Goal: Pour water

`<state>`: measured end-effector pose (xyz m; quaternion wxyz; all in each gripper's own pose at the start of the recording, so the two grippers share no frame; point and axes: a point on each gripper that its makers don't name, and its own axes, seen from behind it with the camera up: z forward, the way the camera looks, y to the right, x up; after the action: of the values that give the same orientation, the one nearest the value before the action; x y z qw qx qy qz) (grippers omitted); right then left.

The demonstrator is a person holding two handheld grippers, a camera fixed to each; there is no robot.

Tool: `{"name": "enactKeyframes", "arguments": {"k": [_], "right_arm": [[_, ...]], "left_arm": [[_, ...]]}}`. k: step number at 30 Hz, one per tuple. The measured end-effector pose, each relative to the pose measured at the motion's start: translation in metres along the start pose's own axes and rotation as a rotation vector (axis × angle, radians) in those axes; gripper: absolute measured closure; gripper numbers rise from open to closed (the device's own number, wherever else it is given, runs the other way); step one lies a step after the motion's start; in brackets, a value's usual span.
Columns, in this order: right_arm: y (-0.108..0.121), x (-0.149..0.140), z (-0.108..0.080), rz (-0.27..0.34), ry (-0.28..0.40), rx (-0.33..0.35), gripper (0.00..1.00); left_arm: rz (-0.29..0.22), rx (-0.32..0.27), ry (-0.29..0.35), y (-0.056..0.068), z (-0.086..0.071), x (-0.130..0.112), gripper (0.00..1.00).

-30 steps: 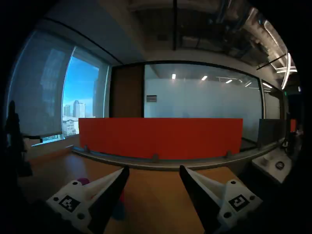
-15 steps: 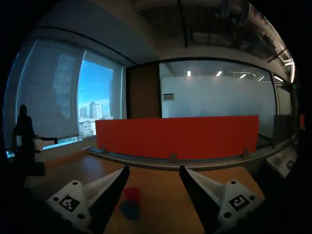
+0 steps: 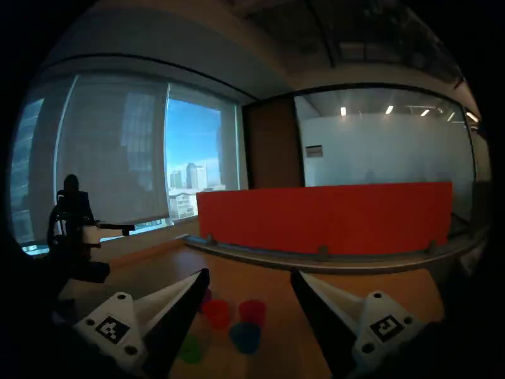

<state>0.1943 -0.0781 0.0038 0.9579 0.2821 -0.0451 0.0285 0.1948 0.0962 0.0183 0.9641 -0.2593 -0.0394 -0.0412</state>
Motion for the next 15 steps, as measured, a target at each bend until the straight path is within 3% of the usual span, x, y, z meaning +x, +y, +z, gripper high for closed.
{"name": "enactKeyframes", "arguments": {"k": [15], "right_arm": [[-0.011, -0.014, -0.001, -0.054, -0.064, 0.045, 0.01]], "left_arm": [[0.036, -0.140, -0.025, 0.039, 0.004, -0.011, 0.02]]}}
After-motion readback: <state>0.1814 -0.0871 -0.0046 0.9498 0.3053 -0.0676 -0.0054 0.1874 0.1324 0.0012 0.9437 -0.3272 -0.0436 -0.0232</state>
